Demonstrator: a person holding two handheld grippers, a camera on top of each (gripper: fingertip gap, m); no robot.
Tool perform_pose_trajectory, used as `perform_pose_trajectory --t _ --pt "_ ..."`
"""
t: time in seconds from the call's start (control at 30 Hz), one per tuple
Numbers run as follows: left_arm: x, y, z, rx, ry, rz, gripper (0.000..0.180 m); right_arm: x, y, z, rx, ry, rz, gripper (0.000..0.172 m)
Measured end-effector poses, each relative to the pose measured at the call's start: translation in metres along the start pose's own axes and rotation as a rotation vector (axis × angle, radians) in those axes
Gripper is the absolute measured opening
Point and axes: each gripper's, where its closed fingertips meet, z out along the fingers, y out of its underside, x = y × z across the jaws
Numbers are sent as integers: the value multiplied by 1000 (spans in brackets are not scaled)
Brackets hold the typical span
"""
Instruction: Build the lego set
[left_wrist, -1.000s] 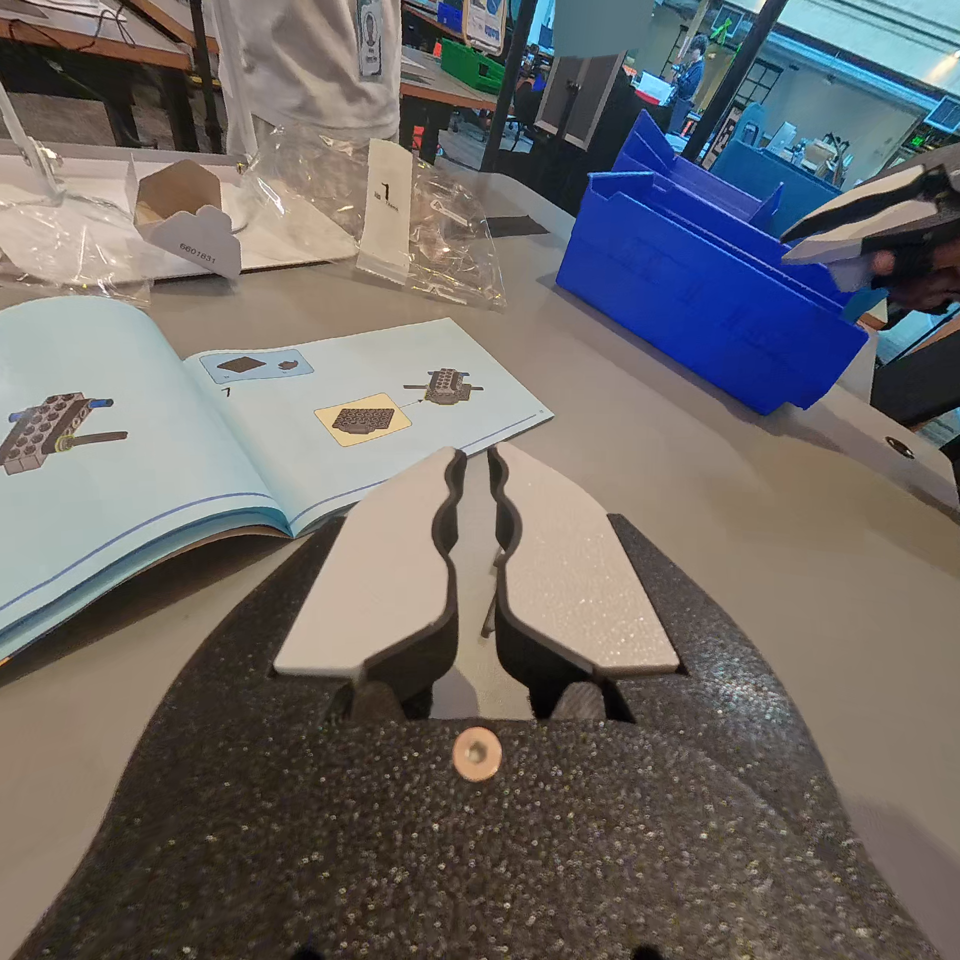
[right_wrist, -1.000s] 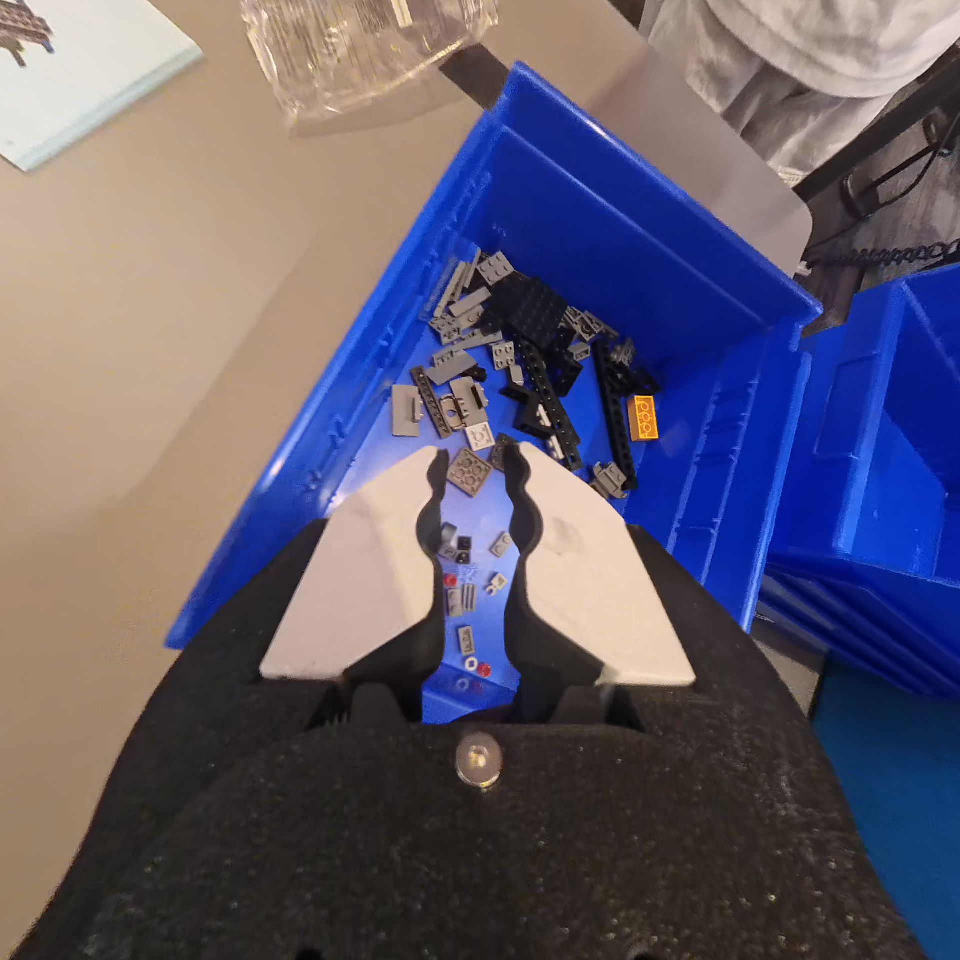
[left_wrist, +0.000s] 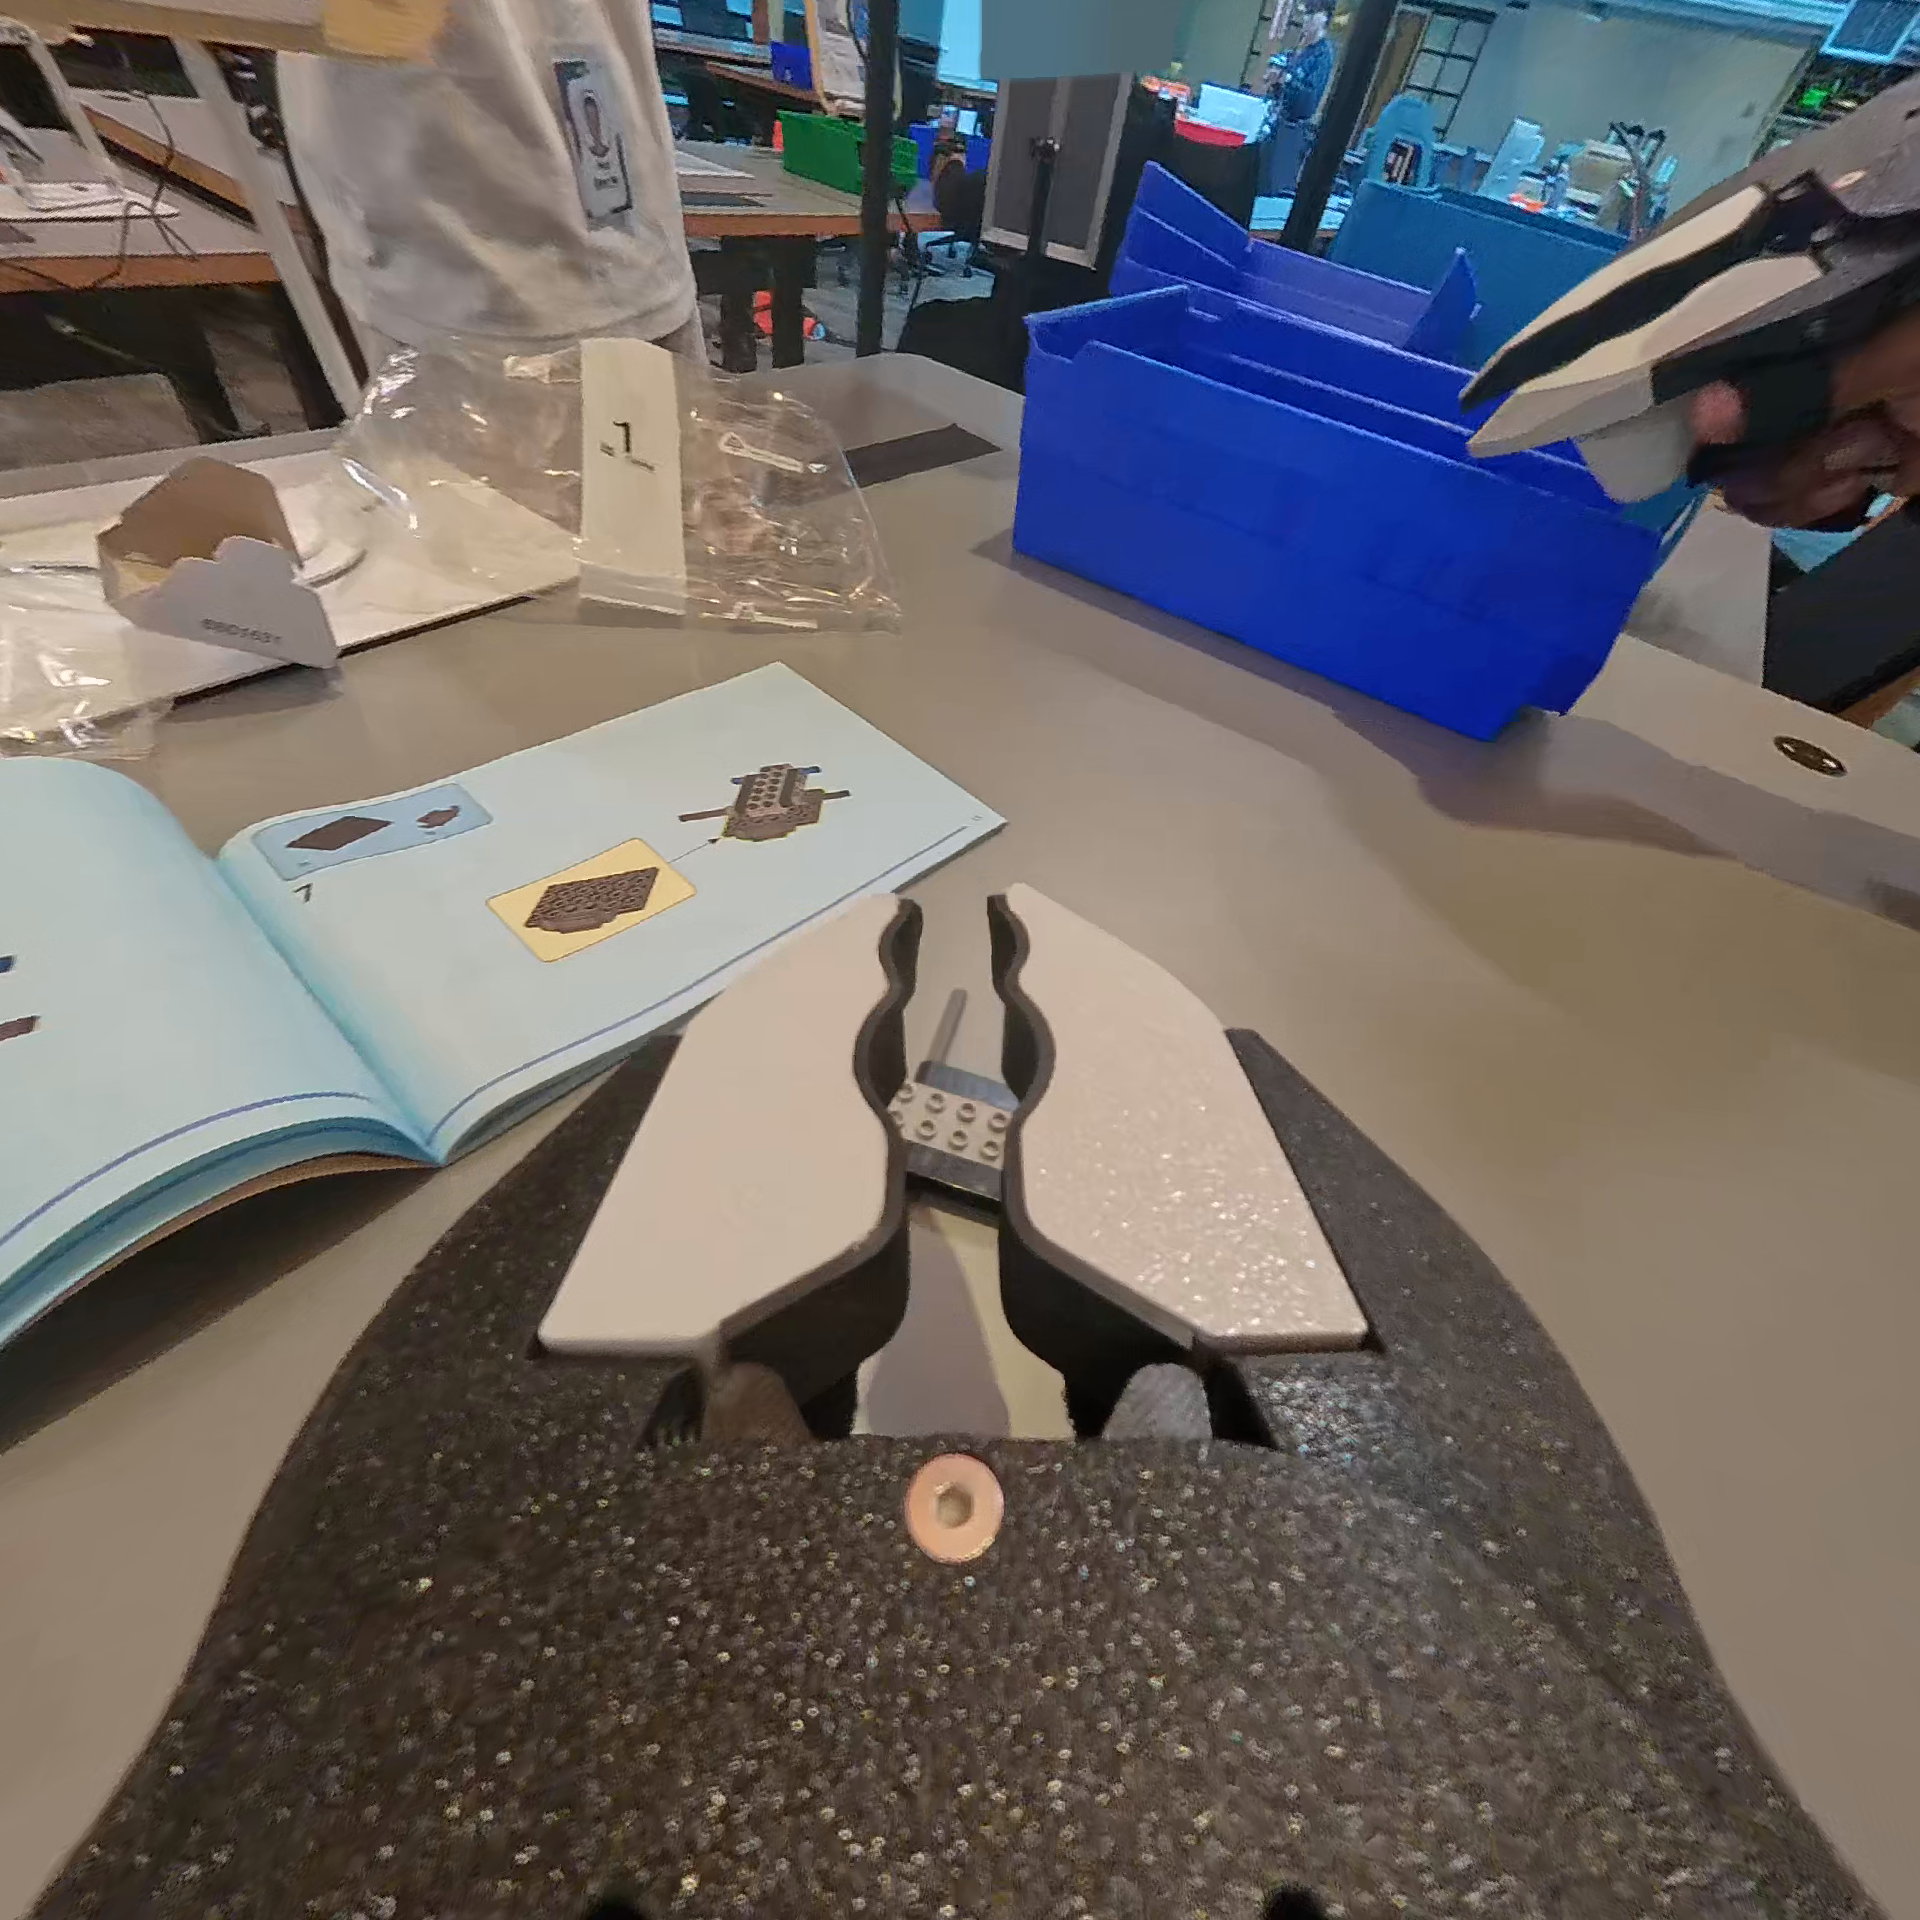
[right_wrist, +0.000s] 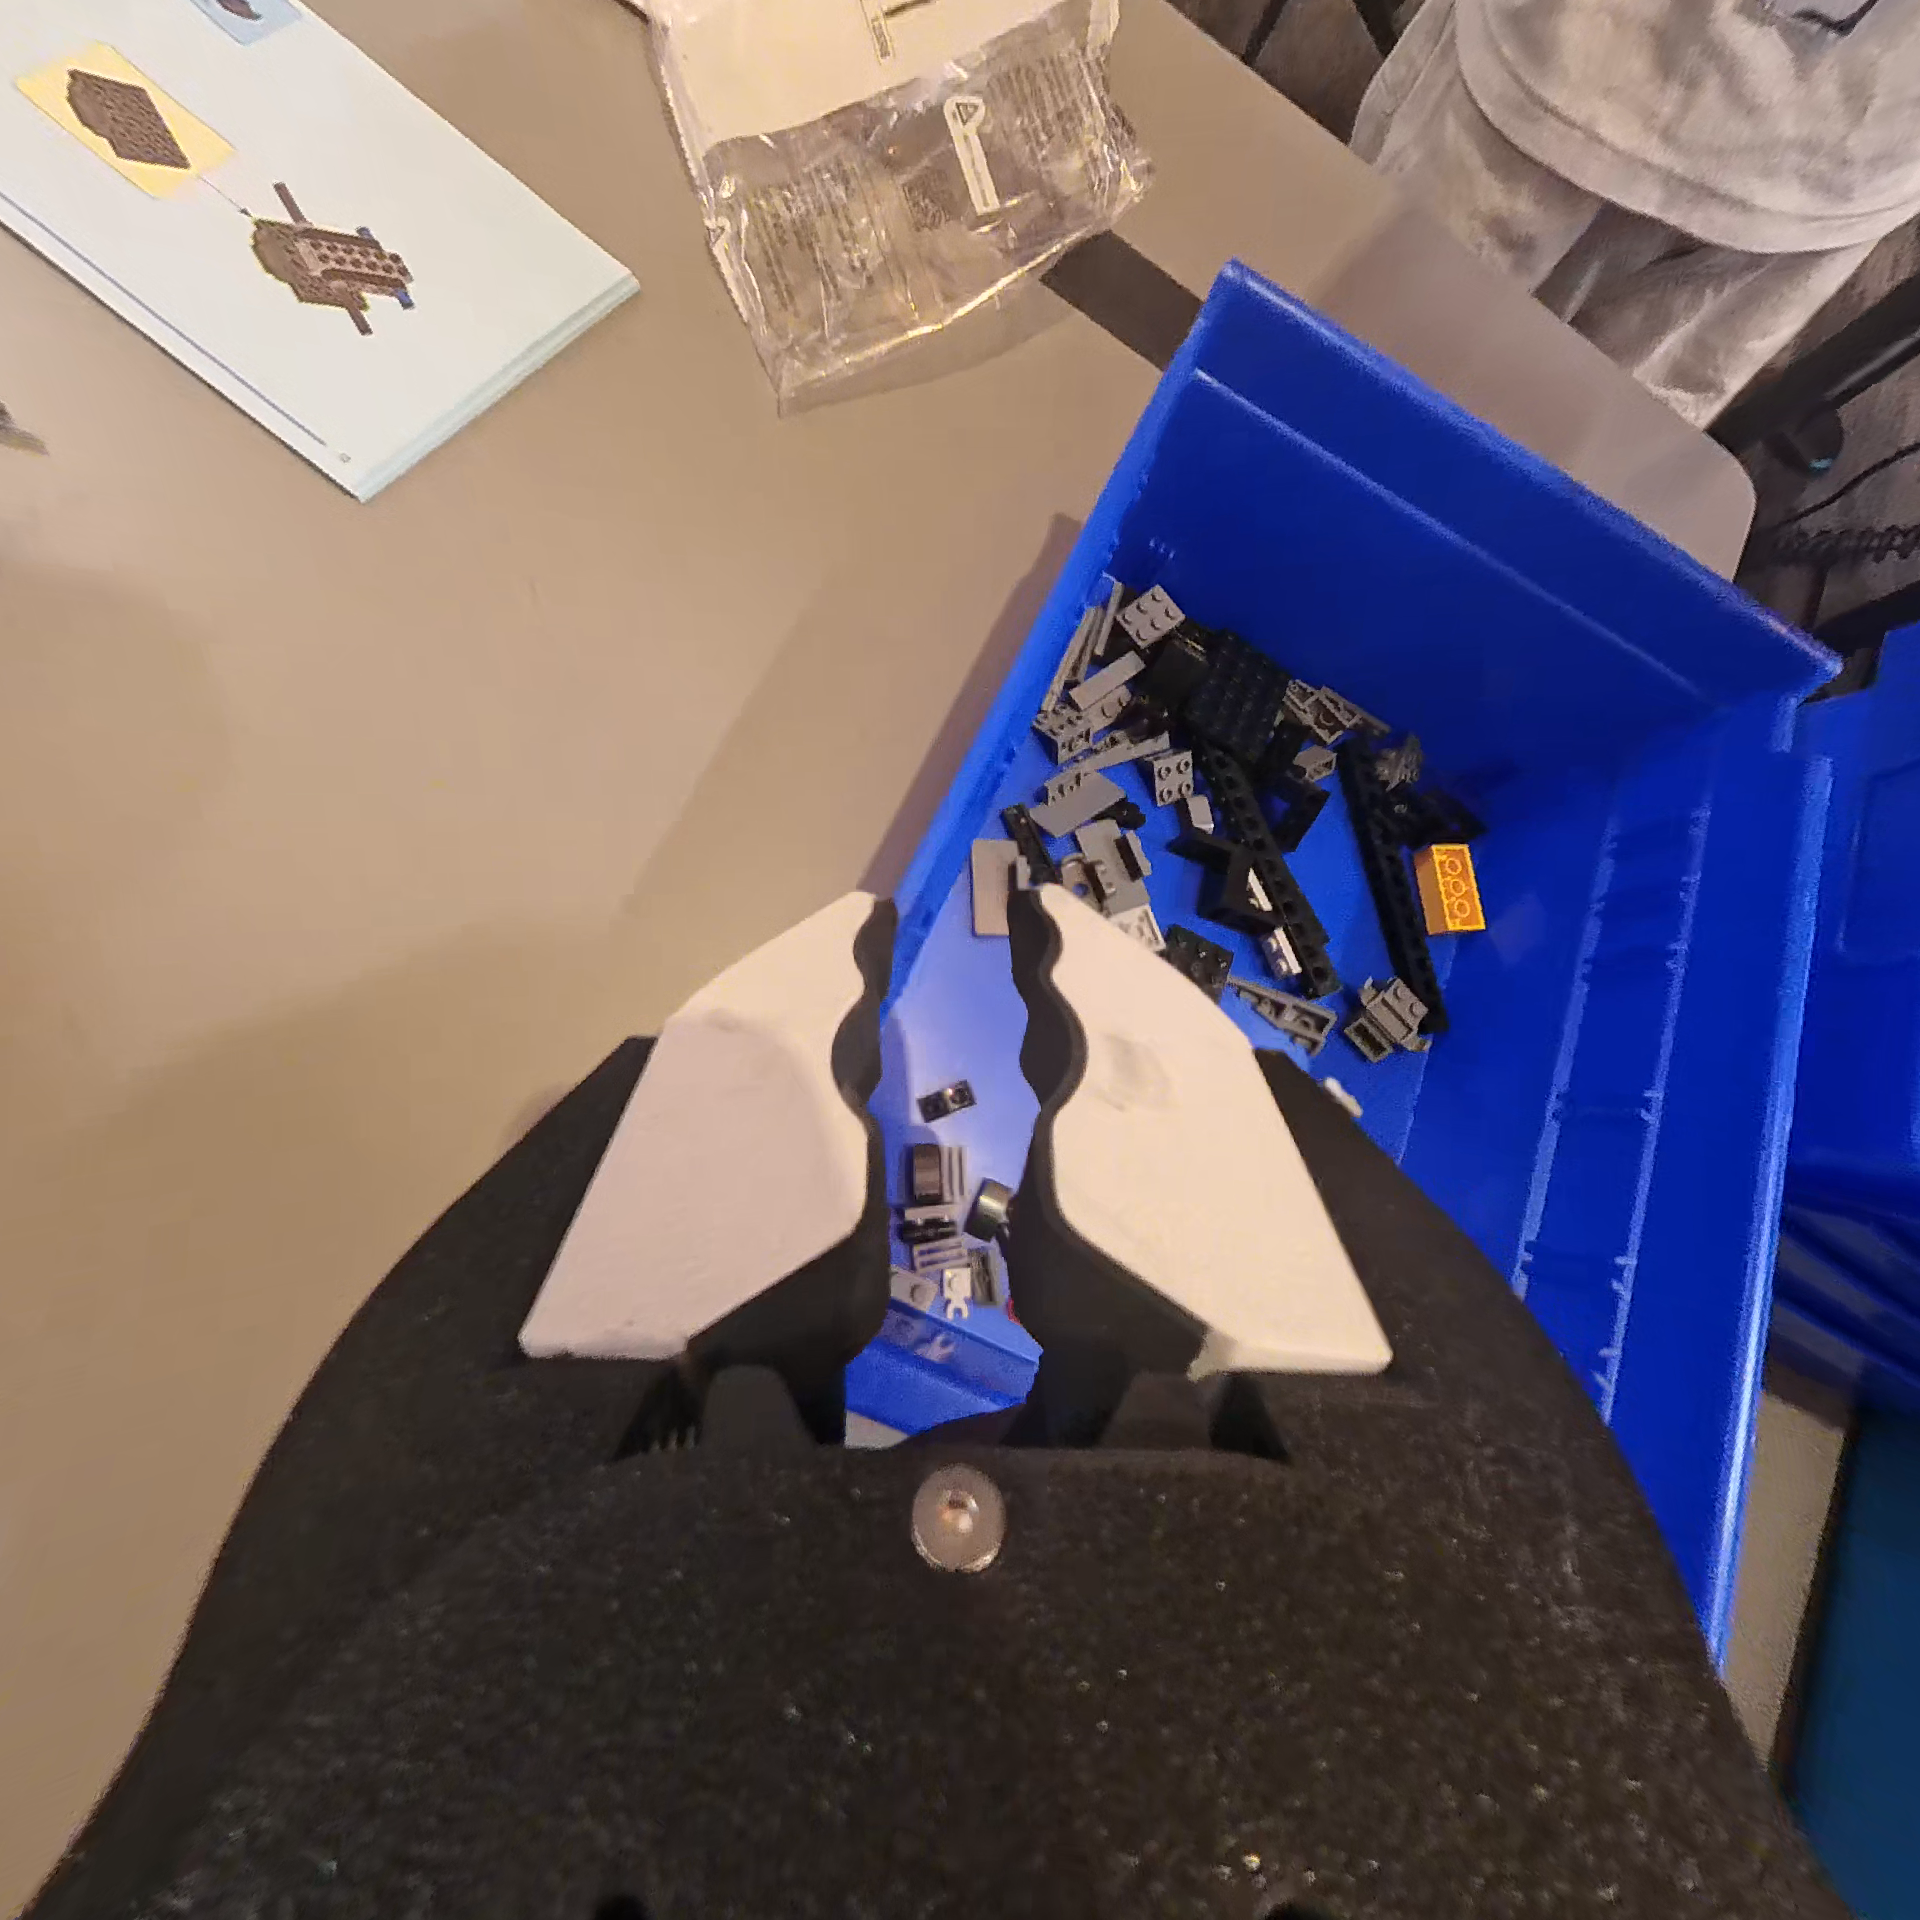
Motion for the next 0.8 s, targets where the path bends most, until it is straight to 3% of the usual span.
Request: perform_pose_trajectory --t 0.47,0.67,0.8 --pt "33 -10 13 16 41 31 13 80 37 16 -121 79 19 29" --pt "58 -14 27 21 71 35 13 67 72 12 -269 48 -244 30" --pt "78 -14 44 7 106 34 13 92 75 22 -317 29 -227 30"
